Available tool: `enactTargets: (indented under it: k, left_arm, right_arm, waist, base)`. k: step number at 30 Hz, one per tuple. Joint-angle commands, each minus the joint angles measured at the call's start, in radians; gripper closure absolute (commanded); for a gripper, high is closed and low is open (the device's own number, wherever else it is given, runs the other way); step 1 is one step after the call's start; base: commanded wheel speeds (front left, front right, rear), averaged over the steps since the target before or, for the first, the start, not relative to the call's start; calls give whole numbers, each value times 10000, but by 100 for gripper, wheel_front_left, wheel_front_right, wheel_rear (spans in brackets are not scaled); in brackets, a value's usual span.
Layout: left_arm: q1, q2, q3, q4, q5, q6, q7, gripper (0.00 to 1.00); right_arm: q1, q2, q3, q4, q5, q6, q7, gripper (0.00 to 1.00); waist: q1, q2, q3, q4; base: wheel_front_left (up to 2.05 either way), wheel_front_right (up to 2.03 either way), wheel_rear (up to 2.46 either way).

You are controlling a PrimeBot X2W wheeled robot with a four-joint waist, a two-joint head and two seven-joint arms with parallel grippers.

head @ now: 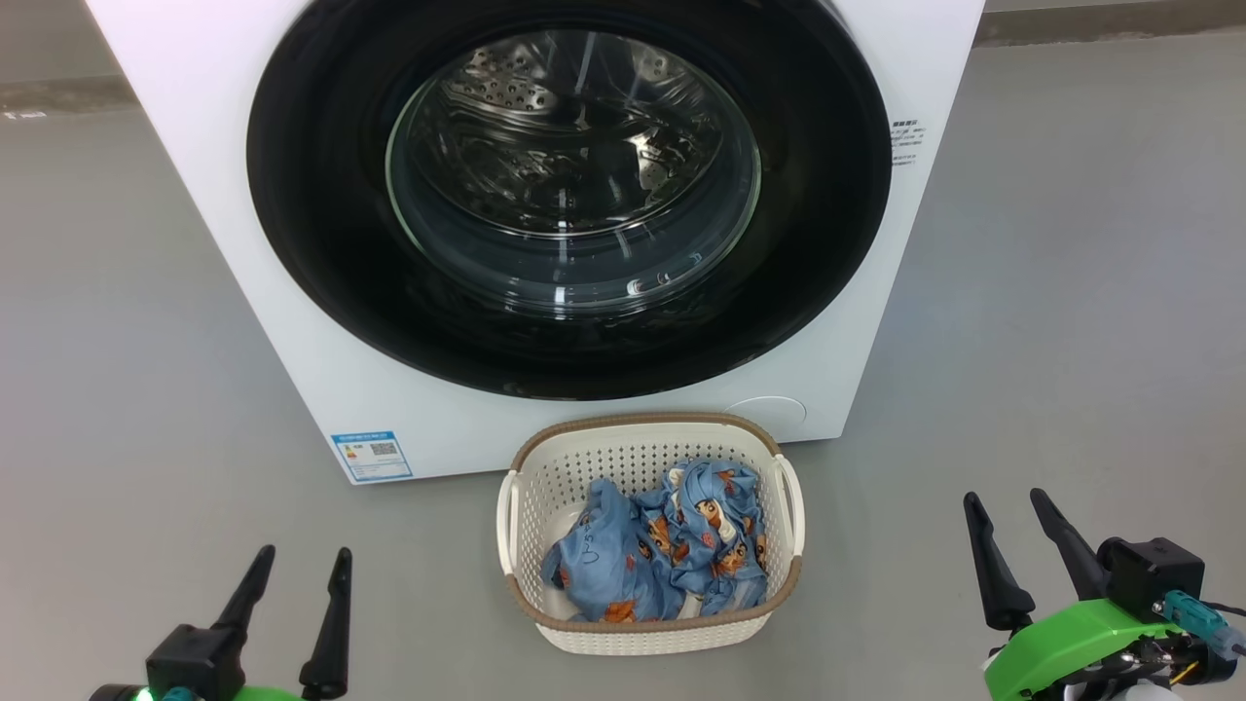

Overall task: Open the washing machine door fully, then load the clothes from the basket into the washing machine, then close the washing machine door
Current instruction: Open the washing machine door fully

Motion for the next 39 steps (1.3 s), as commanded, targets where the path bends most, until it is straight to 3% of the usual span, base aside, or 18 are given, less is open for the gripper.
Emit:
enactTargets:
  k: [1, 22, 27, 39]
  left_arm:
    - [-403, 166, 412, -237, 112, 35, -118, 0]
    - [-591, 24, 754, -385, 256, 19, -118, 0]
    - [-646, -74, 857, -488, -139, 1, -118, 0]
    - [-734, -48, 861, -264, -202, -18, -118, 0]
  right_arm:
    - [-84, -123, 243, -279, 2, 14, -122, 0]
    - [-226, -120, 155, -452, -47, 14, -122, 0]
    - [-276, -126, 134, -479, -69, 14, -122, 0]
    - [-354, -165, 120, -492, -49, 14, -122, 0]
  waist:
    - [-1, 0, 8, 9]
    - [-1, 0, 451, -48]
    - [-1, 0, 533, -68]
    - [-1, 0, 556, -46]
  base:
    - [48, 48, -96]
    - [107, 107, -213]
    - [108, 108, -217]
    - [42, 42, -83]
